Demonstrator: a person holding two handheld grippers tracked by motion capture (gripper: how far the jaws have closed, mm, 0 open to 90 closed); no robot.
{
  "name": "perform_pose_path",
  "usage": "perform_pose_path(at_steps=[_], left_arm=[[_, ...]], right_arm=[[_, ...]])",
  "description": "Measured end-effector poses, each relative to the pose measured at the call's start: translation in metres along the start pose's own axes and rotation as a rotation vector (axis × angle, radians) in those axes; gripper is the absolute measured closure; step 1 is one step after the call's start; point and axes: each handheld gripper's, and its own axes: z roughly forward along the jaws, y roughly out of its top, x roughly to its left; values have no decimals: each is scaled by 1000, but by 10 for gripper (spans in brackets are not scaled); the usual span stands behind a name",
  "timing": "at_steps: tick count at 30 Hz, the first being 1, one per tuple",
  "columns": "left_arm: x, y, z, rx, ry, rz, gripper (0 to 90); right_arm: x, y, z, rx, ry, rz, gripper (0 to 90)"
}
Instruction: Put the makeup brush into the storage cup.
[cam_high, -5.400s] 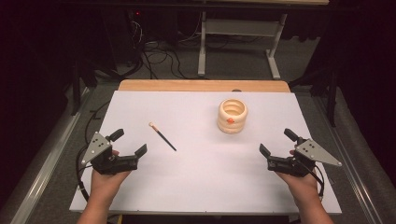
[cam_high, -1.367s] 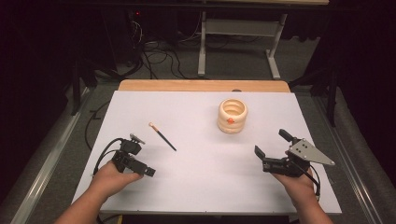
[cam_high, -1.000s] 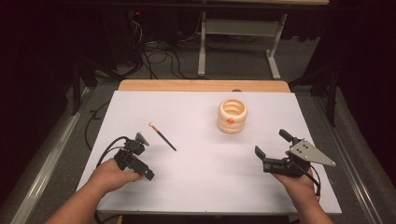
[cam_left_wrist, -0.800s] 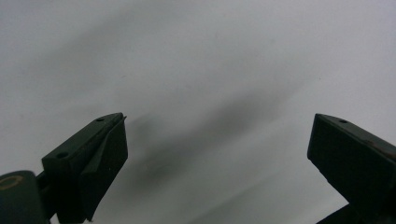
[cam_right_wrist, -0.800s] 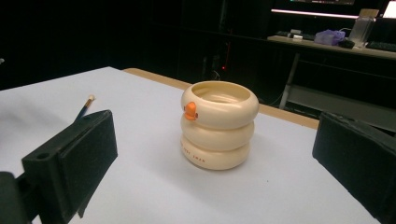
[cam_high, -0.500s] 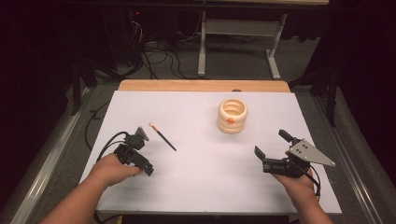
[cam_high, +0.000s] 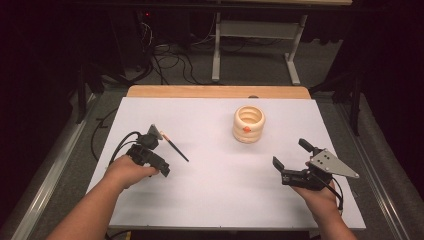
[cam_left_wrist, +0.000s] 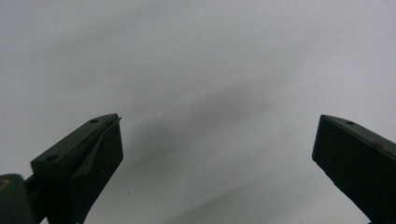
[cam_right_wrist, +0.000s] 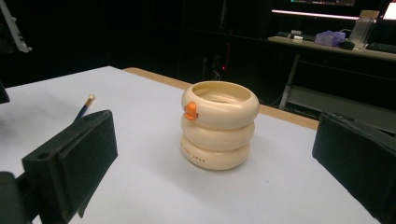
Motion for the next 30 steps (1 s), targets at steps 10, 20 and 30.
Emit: perform_pose_path(at_steps=[10, 20, 30], left_arm=[[-4, 29, 0, 1, 8, -9, 15], [-3, 55, 6, -17, 27, -63, 6], [-5, 72, 13, -15, 44, -98, 22]], right_arm=[[-1, 0, 0, 0, -2, -5, 13], [0, 0, -1, -5, 0, 4, 13], [-1, 0, -1, -5, 1, 3, 13]])
